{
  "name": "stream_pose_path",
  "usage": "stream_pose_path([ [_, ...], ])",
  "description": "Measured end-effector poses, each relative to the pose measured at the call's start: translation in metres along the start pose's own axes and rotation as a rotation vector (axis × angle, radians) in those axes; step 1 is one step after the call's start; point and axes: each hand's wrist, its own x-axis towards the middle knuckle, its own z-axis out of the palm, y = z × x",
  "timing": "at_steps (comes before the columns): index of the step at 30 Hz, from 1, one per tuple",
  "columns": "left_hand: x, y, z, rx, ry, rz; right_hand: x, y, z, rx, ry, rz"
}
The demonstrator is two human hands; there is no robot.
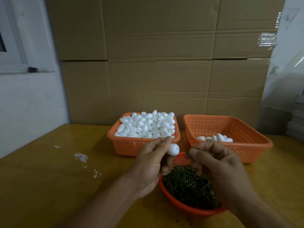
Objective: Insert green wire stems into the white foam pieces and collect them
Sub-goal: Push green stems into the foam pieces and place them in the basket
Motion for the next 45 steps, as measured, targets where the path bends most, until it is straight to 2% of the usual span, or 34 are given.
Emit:
stream_pose_path([
  [8,-0.002,0.002,0.005,-0.012,-0.001,-0.003,-0.002,0.003,0.004,0.059,-0.045,0.017],
  [16,-0.003,0.001,0.006,0.014,-0.017,0.003,-0.005,0.003,0.005,0.000,0.004,0.017],
  [23,-0.003,0.001,0.009,0.039,0.010,0.017,-0.009,0.005,0.009,-0.225,0.034,-0.207],
  [29,-0.004,0.002,0.010,0.033,0.010,-0.011,-0.009,0.008,0.010,-0.248,0.044,-0.252],
  [37,-0.005,0.006,0.006,-0.083,-0.073,-0.051,-0.006,0.012,0.003,-0.291,0.090,-0.318],
  [45,-0.005,0.003,0.006,0.049,-0.028,0.045,-0.010,0.015,-0.002,-0.612,0.070,-0.482],
])
